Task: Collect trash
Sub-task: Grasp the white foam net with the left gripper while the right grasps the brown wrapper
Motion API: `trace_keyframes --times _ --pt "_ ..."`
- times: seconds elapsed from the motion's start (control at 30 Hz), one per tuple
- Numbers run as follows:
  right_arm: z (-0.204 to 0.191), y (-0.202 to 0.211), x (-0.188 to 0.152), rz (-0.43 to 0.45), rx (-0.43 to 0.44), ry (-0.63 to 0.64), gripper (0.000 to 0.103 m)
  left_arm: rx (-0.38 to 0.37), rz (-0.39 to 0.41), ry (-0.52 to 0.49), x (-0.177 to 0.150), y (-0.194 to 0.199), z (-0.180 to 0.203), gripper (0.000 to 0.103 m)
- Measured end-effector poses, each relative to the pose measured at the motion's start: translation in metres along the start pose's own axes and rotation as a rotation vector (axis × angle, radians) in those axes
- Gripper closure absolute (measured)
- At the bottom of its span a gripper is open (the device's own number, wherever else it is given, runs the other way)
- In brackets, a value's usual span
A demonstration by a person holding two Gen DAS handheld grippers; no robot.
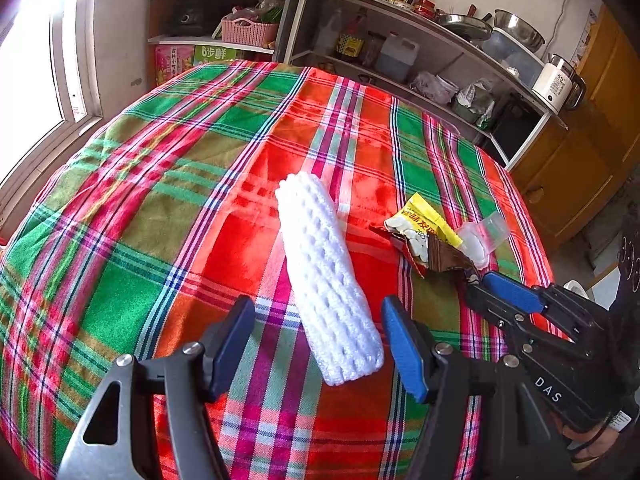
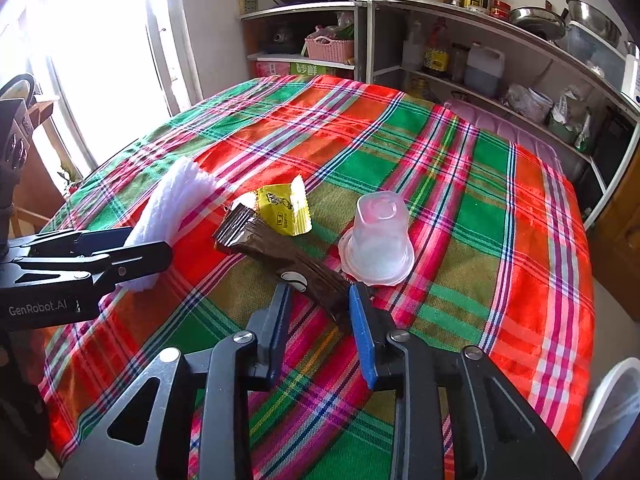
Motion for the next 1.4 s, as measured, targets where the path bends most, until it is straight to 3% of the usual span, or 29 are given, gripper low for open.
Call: trace_keyframes --times 0.07,0.2,0.33,0.5,0.53,0.6,0.63,0.67,1.0,1.13,1.4 --pt "0.0 0.001 -0.001 -0.001 0.009 -0.009 0.08 -0.003 0.004 0.008 0.0 0.001 -0.002 0.039" --pt "0.001 0.004 -0.004 0.003 0.009 -0.029 0.095 -0.006 0.007 0.017 0.0 0.002 -0.006 0.056" --pt "0.002 0.008 -0.007 0.004 0.018 -0.047 0.096 -0.023 0.001 0.035 -0.002 0.004 -0.009 0.069" --pt "-0.006 0.02 -0.006 0.021 0.088 -0.035 0.096 -0.016 0.01 0.015 -0.004 0.01 -0.007 0.07" --pt "-0.007 0.023 -0.003 0.042 0.073 -0.019 0.095 -0.016 0.005 0.017 -0.005 0.009 -0.008 0.07" --pt "-0.009 0.023 0.003 0.057 0.052 0.012 0.082 -0.024 0.004 0.028 -0.006 0.007 -0.009 0.07" --pt "-0.009 0.022 0.005 0.06 0.046 0.016 0.067 -0.025 0.004 0.03 -0.006 0.007 -0.009 0.07" --pt "-0.008 0.02 0.007 0.063 0.041 0.018 0.059 -0.026 0.004 0.029 -0.005 0.007 -0.009 0.07" --pt "-0.004 -0.015 0.013 -0.01 0.078 0.025 0.059 -0.024 0.012 0.011 -0.004 0.004 -0.007 0.07" --pt "-0.007 -0.012 0.009 -0.004 0.095 0.022 0.076 -0.022 0.016 0.01 -0.005 0.004 -0.007 0.07" --pt "-0.01 0.001 0.0 0.014 0.094 0.006 0.09 -0.027 0.017 -0.007 -0.009 0.008 -0.004 0.072"
Point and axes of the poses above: each gripper's, at about its wrist camera, not at the fingertips, and y roughly against the way its jaws point, z to its right, x to its top, the point moved 3 cm from there along -y, roughly the way its jaws point, and after that the axes turned 10 degrees about z, right-handed, at the moved point
